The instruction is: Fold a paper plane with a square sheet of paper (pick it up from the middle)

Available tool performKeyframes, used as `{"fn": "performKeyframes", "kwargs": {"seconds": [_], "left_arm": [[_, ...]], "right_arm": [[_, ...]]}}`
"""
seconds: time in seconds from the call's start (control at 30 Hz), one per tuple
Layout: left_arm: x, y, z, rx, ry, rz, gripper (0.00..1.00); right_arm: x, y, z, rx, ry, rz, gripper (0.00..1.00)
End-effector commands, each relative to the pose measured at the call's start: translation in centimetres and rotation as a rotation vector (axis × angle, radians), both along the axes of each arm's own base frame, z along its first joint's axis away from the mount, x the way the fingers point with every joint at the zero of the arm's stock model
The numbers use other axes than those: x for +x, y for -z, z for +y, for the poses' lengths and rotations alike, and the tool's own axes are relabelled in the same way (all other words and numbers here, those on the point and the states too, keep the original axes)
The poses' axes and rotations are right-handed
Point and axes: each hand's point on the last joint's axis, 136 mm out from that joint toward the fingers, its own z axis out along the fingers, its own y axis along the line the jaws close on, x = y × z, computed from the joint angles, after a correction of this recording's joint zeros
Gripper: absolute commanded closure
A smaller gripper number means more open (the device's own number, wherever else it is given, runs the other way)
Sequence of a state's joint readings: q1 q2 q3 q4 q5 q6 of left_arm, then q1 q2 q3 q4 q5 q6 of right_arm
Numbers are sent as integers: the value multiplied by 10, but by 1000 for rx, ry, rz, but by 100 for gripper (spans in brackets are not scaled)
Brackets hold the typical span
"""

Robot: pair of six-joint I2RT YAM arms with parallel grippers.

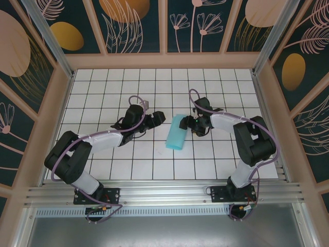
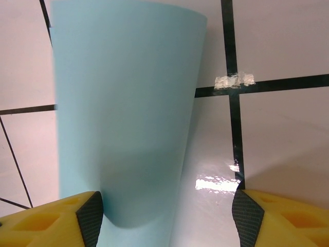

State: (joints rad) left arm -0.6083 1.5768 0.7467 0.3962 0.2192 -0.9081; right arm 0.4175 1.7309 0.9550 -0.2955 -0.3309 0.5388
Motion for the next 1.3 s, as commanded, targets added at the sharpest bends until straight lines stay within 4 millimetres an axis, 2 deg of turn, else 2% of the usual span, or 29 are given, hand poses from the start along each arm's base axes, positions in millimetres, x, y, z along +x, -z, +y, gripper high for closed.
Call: {"fn": "performKeyframes", "kwargs": {"seconds": [0.0, 0.13, 0.33, 0.57, 0.77, 0.87, 0.93, 1.07, 1.27], "left_arm": [[7, -11, -7, -28, -2, -36, 25], [6, -9, -7, -24, 2, -36, 24], [6, -9, -8, -26, 10, -40, 24], [8, -5, -9, -12, 14, -27, 24], [9, -9, -11, -30, 14, -43, 24], [8, -10, -14, -38, 33, -43, 24], [7, -12, -16, -42, 47, -53, 25], [5, -10, -16, -46, 51, -50, 30], [4, -4, -16, -41, 52, -31, 34]], "right_arm": [[-12, 18, 1, -8, -32, 59, 28], [-14, 22, 5, -5, -49, 71, 27], [-14, 33, 0, -112, -58, 113, 26], [-18, 43, 4, -184, -102, 146, 25], [-14, 39, -5, -234, -87, 134, 22], [-14, 39, -3, -218, -90, 138, 21], [-15, 40, 0, -212, -105, 143, 20], [-15, 46, -7, -249, -81, 158, 18], [-19, 57, -13, -290, -75, 185, 20]]}}
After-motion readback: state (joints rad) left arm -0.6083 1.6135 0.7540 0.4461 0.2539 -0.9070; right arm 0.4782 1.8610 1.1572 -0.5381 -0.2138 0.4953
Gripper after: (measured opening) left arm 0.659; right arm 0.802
